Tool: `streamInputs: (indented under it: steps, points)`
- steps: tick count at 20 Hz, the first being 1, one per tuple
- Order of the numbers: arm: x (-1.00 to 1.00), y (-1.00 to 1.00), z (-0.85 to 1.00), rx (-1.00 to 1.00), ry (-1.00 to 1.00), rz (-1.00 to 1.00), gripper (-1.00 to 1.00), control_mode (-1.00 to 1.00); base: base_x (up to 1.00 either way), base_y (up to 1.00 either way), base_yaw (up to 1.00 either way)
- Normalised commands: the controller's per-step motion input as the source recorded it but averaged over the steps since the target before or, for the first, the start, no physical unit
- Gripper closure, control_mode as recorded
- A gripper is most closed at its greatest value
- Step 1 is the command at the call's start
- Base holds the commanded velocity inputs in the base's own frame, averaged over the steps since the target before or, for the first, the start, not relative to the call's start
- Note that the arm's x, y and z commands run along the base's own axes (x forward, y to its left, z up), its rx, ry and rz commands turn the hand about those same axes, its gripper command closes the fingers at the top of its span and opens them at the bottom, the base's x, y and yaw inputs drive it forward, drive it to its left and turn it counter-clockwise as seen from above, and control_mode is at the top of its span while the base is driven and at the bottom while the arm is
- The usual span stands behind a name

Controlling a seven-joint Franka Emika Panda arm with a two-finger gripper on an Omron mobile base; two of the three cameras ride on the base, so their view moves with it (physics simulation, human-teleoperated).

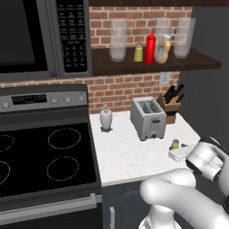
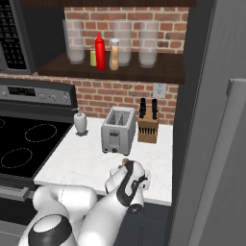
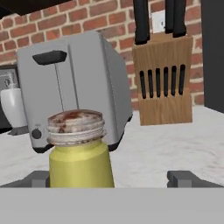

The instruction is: Put the shaker and condiment bottle from the counter next to their counterparts in the cabinet.

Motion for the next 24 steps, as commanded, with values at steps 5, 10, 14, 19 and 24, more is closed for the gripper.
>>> streamInputs:
  steps: [5,10,14,19,24]
  points:
    - [0.22,0.0,-0.24,0.0,0.0,0.0,-1.0,-1.0,0.0,0.0,0.0]
    - [0.14,0.01,-0.3,0.0,0.0,0.0,1.0,-1.0,0.0,0.0,0.0]
    - [0.02,0.01,-0.16,0.0,0.02,0.0,1.0,-1.0,0.0,0.0,0.0]
    - [0.17,0.04,-0.05,0.0,0.06,0.0,1.0,-1.0,0.0,0.0,0.0]
    - [0.11,0.15,0.14,-0.03,0.02,-0.07,1.0,-1.0,0.0,0.0,0.0]
